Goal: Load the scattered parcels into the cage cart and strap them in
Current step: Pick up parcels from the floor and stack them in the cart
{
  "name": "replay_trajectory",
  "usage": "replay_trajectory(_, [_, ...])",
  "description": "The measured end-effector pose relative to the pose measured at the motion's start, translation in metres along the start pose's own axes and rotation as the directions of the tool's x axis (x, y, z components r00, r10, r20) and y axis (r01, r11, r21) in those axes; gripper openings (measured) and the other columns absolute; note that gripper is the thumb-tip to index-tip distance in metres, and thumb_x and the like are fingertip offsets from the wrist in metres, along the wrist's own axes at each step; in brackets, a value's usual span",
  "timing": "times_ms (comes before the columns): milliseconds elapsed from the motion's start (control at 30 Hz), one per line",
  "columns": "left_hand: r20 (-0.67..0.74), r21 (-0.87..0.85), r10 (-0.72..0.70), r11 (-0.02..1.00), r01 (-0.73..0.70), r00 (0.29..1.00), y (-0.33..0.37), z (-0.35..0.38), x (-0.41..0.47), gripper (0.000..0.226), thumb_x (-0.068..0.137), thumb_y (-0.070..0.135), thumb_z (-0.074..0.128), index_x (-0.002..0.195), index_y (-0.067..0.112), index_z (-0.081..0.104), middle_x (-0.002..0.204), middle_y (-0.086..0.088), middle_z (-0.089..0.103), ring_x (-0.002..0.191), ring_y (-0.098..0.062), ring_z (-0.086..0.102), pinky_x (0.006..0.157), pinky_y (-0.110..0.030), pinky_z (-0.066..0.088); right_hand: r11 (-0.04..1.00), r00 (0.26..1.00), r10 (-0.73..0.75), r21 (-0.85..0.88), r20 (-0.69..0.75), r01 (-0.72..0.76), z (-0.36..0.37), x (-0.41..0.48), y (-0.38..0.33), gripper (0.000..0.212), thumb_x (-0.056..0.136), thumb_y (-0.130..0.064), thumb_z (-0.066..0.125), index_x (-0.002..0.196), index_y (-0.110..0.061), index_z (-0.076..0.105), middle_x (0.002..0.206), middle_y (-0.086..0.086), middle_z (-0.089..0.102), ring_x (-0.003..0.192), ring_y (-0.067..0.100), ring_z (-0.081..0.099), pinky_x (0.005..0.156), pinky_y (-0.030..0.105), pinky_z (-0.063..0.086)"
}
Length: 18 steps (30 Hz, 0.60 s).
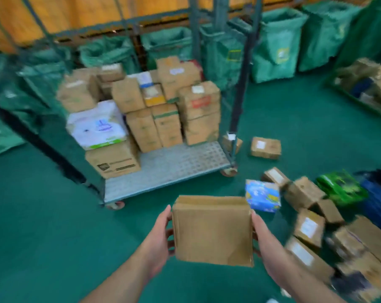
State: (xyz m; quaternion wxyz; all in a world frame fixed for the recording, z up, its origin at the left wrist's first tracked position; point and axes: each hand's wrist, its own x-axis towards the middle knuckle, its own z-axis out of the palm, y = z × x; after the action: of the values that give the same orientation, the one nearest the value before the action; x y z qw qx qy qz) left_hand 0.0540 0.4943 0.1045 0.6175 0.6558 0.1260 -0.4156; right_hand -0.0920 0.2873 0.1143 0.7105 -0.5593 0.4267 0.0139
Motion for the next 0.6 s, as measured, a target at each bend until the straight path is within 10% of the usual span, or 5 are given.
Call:
replay_trajectory(267, [-0.156, -0.160, -0.046, 0.987, 0.021, 0.987, 0.063, -0.080, 0.042, 0.062, 0.085, 0.078, 0.050, 0.119, 0.030, 0.070, 0.117, -0.007, 0.073, 0.109, -0.028, 0.068, 0.090, -0.041, 0.053, 0.997, 0.997, 0.055, -0.057, 0.058, -0.052, 0.111, 0.071, -0.069, 0.029, 0.108, -0.042, 0.040, 0.114, -0.030, 0.066, 0.129, 0.000, 0.062, 0.119, 0.020, 0.054, 0.097, 0.037, 0.040])
replay_trajectory(367, [-0.241, -0.222, -0.050, 0.975, -0.005, 0.969, 0.098, -0.104, 0.078, 0.077, 0.060, 0.089, 0.066, 0.110, 0.031, 0.077, 0.114, -0.002, 0.075, 0.113, -0.025, 0.066, 0.108, -0.048, 0.045, 0.993, 0.991, 0.060, -0.109, 0.118, -0.047, 0.147, 0.126, -0.114, 0.029, 0.109, -0.020, 0.044, 0.124, -0.007, 0.065, 0.139, 0.017, 0.057, 0.125, 0.031, 0.051, 0.098, 0.038, 0.038])
replay_trajectory(467, [-0.269, -0.232, -0.036, 0.972, -0.028, 0.963, 0.141, -0.127, 0.108, 0.058, 0.082, 0.075, 0.062, 0.112, 0.027, 0.073, 0.117, -0.004, 0.071, 0.113, -0.023, 0.061, 0.111, -0.047, 0.038, 0.994, 0.980, -0.003, -0.110, 0.197, 0.026, 0.179, 0.191, -0.147, 0.041, 0.108, 0.000, 0.040, 0.147, 0.011, 0.041, 0.152, 0.027, 0.043, 0.141, 0.037, 0.039, 0.110, 0.038, 0.032])
replay_trajectory(600, [-0.361, -0.176, 0.050, 0.977, -0.121, 0.931, 0.197, -0.155, 0.149, 0.044, 0.092, 0.048, 0.070, 0.127, 0.023, 0.061, 0.127, -0.003, 0.062, 0.113, -0.024, 0.058, 0.105, -0.046, 0.042, 0.976, 0.960, 0.193, -0.136, 0.201, -0.168, 0.240, 0.258, -0.205, 0.050, 0.103, 0.012, 0.037, 0.147, -0.007, 0.051, 0.108, 0.017, 0.063, 0.103, 0.033, 0.050, 0.106, 0.050, 0.036])
